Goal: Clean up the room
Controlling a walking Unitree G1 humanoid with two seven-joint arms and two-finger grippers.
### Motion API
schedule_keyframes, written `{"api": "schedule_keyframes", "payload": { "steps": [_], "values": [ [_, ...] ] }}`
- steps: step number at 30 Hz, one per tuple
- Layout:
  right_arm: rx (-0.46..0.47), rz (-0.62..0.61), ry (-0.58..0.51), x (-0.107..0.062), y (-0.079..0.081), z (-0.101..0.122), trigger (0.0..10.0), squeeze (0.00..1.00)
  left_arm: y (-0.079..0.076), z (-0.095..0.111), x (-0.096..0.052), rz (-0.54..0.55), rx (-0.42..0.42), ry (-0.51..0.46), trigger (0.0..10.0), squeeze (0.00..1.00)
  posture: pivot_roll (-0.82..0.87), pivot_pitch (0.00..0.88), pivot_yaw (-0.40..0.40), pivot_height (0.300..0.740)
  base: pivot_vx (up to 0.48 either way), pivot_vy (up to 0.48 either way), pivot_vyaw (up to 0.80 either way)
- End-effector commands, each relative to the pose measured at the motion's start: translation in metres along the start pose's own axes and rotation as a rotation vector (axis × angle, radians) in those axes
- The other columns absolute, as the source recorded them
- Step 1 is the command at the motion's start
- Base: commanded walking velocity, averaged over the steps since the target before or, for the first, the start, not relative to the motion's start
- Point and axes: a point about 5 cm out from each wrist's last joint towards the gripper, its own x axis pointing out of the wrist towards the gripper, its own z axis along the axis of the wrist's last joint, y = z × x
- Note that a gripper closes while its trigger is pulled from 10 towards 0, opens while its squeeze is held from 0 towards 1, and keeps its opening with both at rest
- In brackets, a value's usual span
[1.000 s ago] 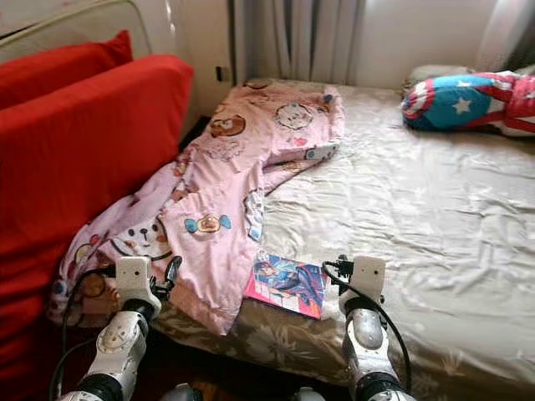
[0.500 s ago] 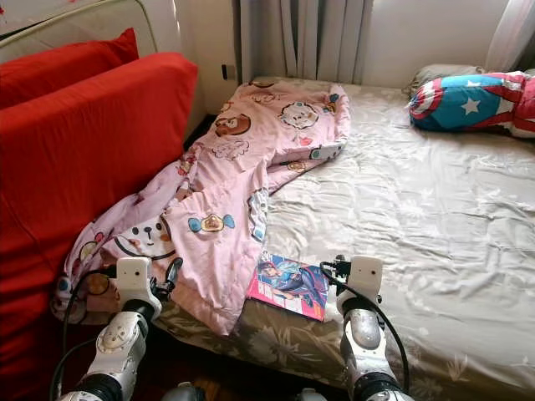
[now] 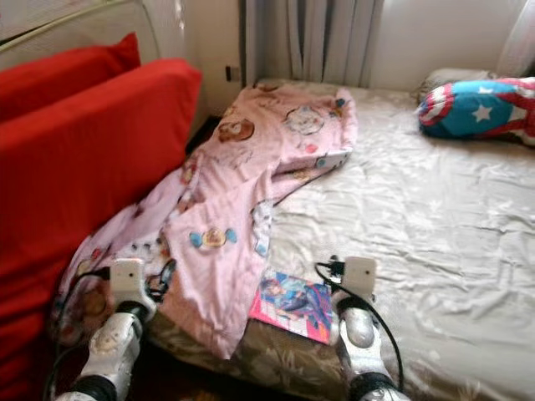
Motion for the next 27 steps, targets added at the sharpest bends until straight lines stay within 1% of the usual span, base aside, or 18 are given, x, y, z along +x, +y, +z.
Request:
{"api": "schedule_keyframes", "payload": {
  "steps": [1, 13, 18, 24, 26, 27],
  "values": [
    [0.001, -0.001, 0.001, 0.0, 0.001, 0.0, 10.0, 0.0, -0.002, -0.009, -0.005, -0.002, -0.012, 0.039, 10.0, 0.0, -0.04, 0.036, 0.015, 0.663, 0.0, 0.0, 0.0],
    [-0.002, 0.005, 0.008, 0.0, 0.001, -0.002, 10.0, 0.0, -0.002, -0.009, -0.005, 0.001, -0.014, 0.038, 10.0, 0.0, -0.04, 0.037, 0.015, 0.663, 0.0, 0.0, 0.0],
    [0.002, 0.063, 0.029, -0.001, 0.006, -0.005, 10.0, 0.0, -0.002, -0.01, -0.006, 0.003, -0.015, 0.04, 10.0, 0.0, -0.04, 0.037, 0.015, 0.663, 0.0, 0.0, 0.0],
    [-0.042, 0.144, 0.028, -0.002, 0.014, -0.005, 10.0, 0.0, -0.001, -0.012, -0.008, 0.005, -0.016, 0.047, 10.0, 0.0, -0.04, 0.041, 0.016, 0.663, 0.0, 0.0, 0.0],
    [-0.057, 0.152, 0.036, -0.002, 0.015, -0.006, 10.0, 0.0, -0.002, -0.012, -0.008, 0.005, -0.016, 0.046, 10.0, 0.0, -0.04, 0.041, 0.016, 0.663, 0.0, 0.0, 0.0],
    [-0.048, 0.155, 0.041, -0.002, 0.015, -0.006, 10.0, 0.0, -0.002, -0.012, -0.008, 0.004, -0.015, 0.044, 10.0, 0.0, -0.04, 0.041, 0.016, 0.658, 0.0, 0.0, 0.0]
  ]
}}
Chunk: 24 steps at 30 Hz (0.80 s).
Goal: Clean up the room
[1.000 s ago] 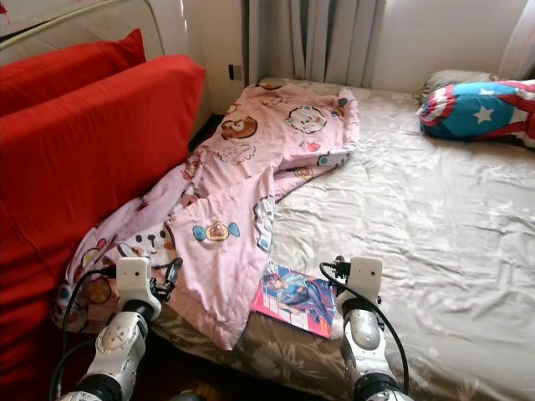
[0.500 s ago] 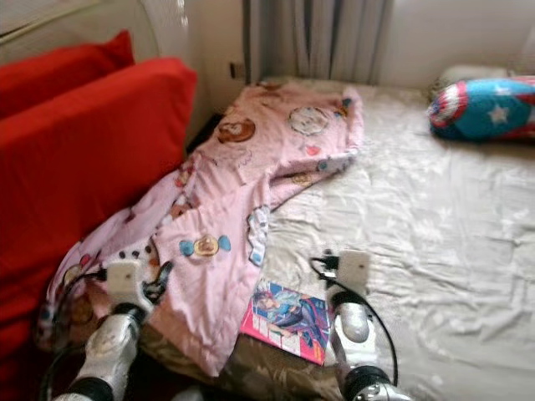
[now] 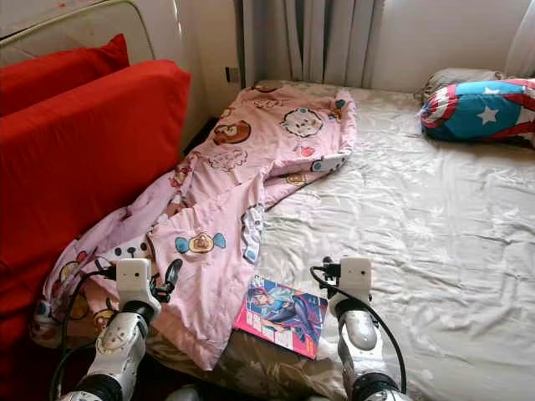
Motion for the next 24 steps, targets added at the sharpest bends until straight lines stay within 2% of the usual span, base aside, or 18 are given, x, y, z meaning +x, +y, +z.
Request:
{"api": "schedule_keyframes", "payload": {
  "steps": [1, 4, 11, 21, 24],
  "values": [
    [0.0, 0.014, 0.023, 0.0, 0.003, -0.003, 10.0, 0.0, 0.003, -0.004, -0.003, 0.011, -0.003, 0.017, 10.0, 0.0, -0.04, 0.044, 0.017, 0.653, 0.0, 0.0, 0.0],
    [-0.001, 0.013, 0.004, -0.001, 0.002, -0.001, 10.0, 0.0, 0.001, -0.004, -0.003, 0.008, -0.004, 0.014, 10.0, 0.0, -0.04, 0.053, 0.017, 0.638, 0.0, 0.0, 0.0],
    [0.007, -0.002, 0.01, 0.0, -0.001, -0.001, 10.0, 0.0, 0.0, -0.004, -0.005, 0.005, -0.005, 0.0, 10.0, 0.0, -0.04, 0.096, 0.031, 0.638, 0.0, 0.0, 0.0],
    [0.012, -0.005, 0.009, 0.001, 0.002, 0.0, 10.0, 0.0, 0.004, -0.011, -0.018, 0.016, -0.001, -0.006, 10.0, 0.0, -0.04, 0.165, 0.038, 0.638, 0.0, 0.0, 0.0],
    [0.008, -0.024, 0.022, 0.001, -0.002, -0.001, 10.0, 0.0, 0.002, -0.013, -0.022, 0.01, -0.005, -0.006, 10.0, 0.0, -0.05, 0.18, 0.029, 0.638, 0.0, 0.0, 0.0]
  ]
}}
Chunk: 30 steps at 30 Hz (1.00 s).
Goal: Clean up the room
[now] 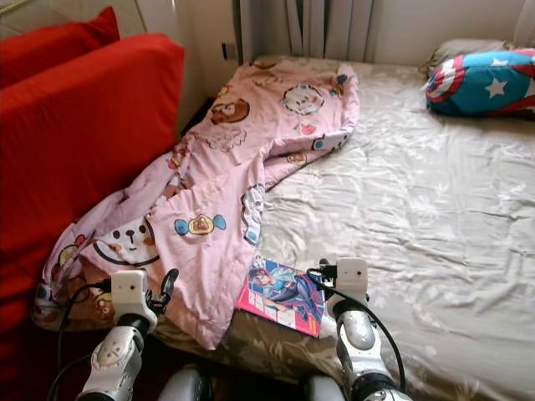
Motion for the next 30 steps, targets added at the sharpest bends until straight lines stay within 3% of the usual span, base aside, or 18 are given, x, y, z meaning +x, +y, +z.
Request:
{"api": "schedule_keyframes", "payload": {
  "steps": [1, 11, 22, 25, 30],
  "values": [
    [0.004, -0.014, 0.018, 0.0, -0.002, -0.001, 10.0, 0.0, -0.001, -0.002, -0.003, 0.002, -0.012, 0.0, 10.0, 0.0, -0.04, 0.182, 0.025, 0.638, 0.0, 0.0, 0.0],
    [-0.01, 0.004, 0.016, -0.001, 0.0, -0.002, 10.0, 0.0, -0.014, -0.004, -0.013, -0.011, -0.038, -0.017, 10.0, 0.0, -0.02, 0.18, -0.006, 0.62, 0.0, 0.0, 0.0],
    [0.018, 0.028, 0.021, -0.003, 0.006, -0.005, 10.0, 0.0, -0.011, -0.003, -0.016, -0.017, -0.03, -0.015, 10.0, 0.0, -0.03, 0.168, -0.004, 0.62, 0.0, 0.0, 0.0],
    [0.022, 0.015, 0.108, -0.002, 0.006, -0.013, 10.0, 0.0, -0.01, -0.002, -0.017, -0.017, -0.027, -0.017, 10.0, 0.0, -0.02, 0.169, -0.001, 0.62, 0.0, 0.0, 0.0],
    [0.039, 0.013, 0.065, -0.002, 0.004, -0.009, 10.0, 0.0, -0.013, -0.003, -0.02, -0.02, -0.03, -0.015, 10.0, 0.0, -0.03, 0.171, -0.001, 0.595, 0.0, 0.0, 0.0]
  ]
}}
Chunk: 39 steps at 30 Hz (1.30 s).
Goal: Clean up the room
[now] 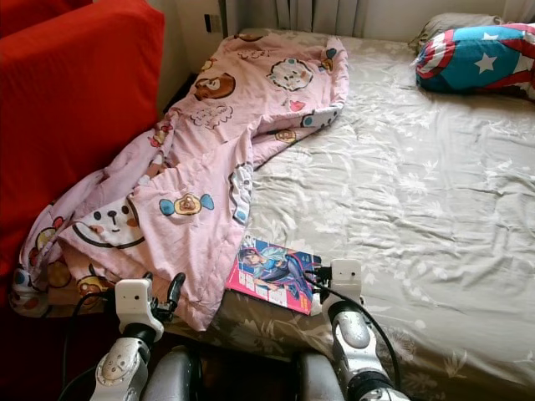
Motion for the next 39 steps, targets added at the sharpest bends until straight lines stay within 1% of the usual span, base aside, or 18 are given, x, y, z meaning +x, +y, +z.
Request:
{"api": "schedule_keyframes", "payload": {
  "steps": [1, 2, 3, 6, 7, 8, 12, 15, 16, 17, 18, 25, 27, 29, 33, 39],
  "values": [
    [0.013, -0.013, 0.022, -0.001, -0.003, -0.004, 10.0, 0.0, -0.001, -0.008, -0.008, 0.006, -0.014, 0.039, 10.0, 0.0, -0.03, 0.177, 0.0, 0.595, 0.0, 0.0, 0.0],
    [0.02, -0.019, 0.03, -0.001, -0.004, -0.004, 10.0, 0.0, -0.001, -0.008, -0.007, 0.004, -0.015, 0.041, 10.0, 0.0, -0.02, 0.182, 0.0, 0.595, 0.0, 0.0, 0.0],
    [0.07, -0.045, 0.064, 0.0, -0.007, -0.005, 10.0, 0.0, -0.003, -0.008, -0.007, -0.002, -0.014, 0.041, 10.0, 0.0, -0.02, 0.202, 0.0, 0.595, 0.0, 0.0, 0.0],
    [0.135, -0.085, 0.108, 0.003, -0.01, -0.005, 10.0, 0.0, -0.001, -0.005, -0.006, 0.002, -0.012, 0.036, 10.0, 0.0, 0.0, 0.225, 0.0, 0.595, 0.0, 0.0, 0.0],
    [0.153, -0.084, 0.135, 0.005, -0.009, -0.005, 10.0, 0.11, 0.001, -0.004, -0.006, 0.011, -0.01, 0.034, 10.0, 0.0, 0.01, 0.238, -0.002, 0.595, 0.0, 0.0, 0.0],
    [0.163, -0.075, 0.148, 0.007, -0.007, -0.004, 10.0, 1.0, 0.003, -0.003, -0.007, 0.016, -0.009, 0.033, 10.0, 0.0, 0.01, 0.243, -0.003, 0.595, 0.0, 0.0, 0.0],
    [0.182, -0.039, 0.164, 0.009, -0.002, -0.002, 10.0, 1.0, 0.006, -0.003, -0.009, 0.026, -0.004, 0.033, 10.0, 0.0, 0.02, 0.253, -0.002, 0.595, 0.0, 0.0, 0.0],
    [0.168, -0.035, 0.206, 0.012, 0.001, -0.001, 10.0, 1.0, 0.008, -0.003, -0.012, 0.033, -0.001, 0.037, 10.0, 0.0, 0.04, 0.264, 0.004, 0.595, 0.0, 0.0, 0.0],
    [0.162, -0.038, 0.216, 0.013, 0.002, 0.0, 10.0, 0.69, 0.008, -0.003, -0.013, 0.033, -0.001, 0.038, 10.0, 0.0, 0.05, 0.268, 0.007, 0.595, 0.0, 0.0, 0.0],
    [0.163, -0.037, 0.211, 0.013, 0.002, 0.001, 10.0, 0.69, 0.008, -0.003, -0.013, 0.032, -0.001, 0.038, 10.0, 0.0, 0.05, 0.268, 0.007, 0.595, 0.0, 0.0, 0.0],
    [0.16, -0.037, 0.218, 0.014, 0.002, 0.001, 10.0, 0.0, 0.008, -0.002, -0.014, 0.031, 0.0, 0.039, 10.0, 0.0, 0.06, 0.27, 0.01, 0.595, 0.0, 0.0, 0.0],
    [0.167, -0.015, 0.258, 0.016, 0.003, 0.003, 10.0, 0.0, 0.01, 0.001, -0.016, 0.022, 0.012, 0.039, 10.0, 0.0, 0.08, 0.281, 0.028, 0.595, 0.0, 0.0, 0.0],
    [0.145, -0.003, 0.277, 0.016, 0.003, 0.002, 10.0, 0.0, 0.011, 0.002, -0.017, 0.02, 0.017, 0.04, 10.0, 0.0, 0.09, 0.284, 0.035, 0.595, 0.0, 0.0, 0.0],
    [0.164, -0.021, 0.28, 0.016, 0.001, 0.001, 10.0, 0.0, 0.012, 0.003, -0.017, 0.017, 0.023, 0.042, 10.0, 0.0, 0.1, 0.288, 0.043, 0.595, 0.0, 0.0, 0.0],
    [0.174, -0.048, 0.282, 0.016, -0.003, 0.002, 10.0, 0.0, 0.014, 0.004, -0.019, 0.012, 0.031, 0.044, 10.0, 0.0, 0.1, 0.291, 0.056, 0.595, 0.0, 0.0, 0.0],
    [0.191, -0.068, 0.278, 0.016, -0.006, 0.003, 10.0, 0.0, 0.013, 0.005, -0.02, 0.001, 0.037, 0.052, 10.0, 0.0, 0.11, 0.293, 0.063, 0.595, 0.0, 0.0, 0.0]
  ]
}}
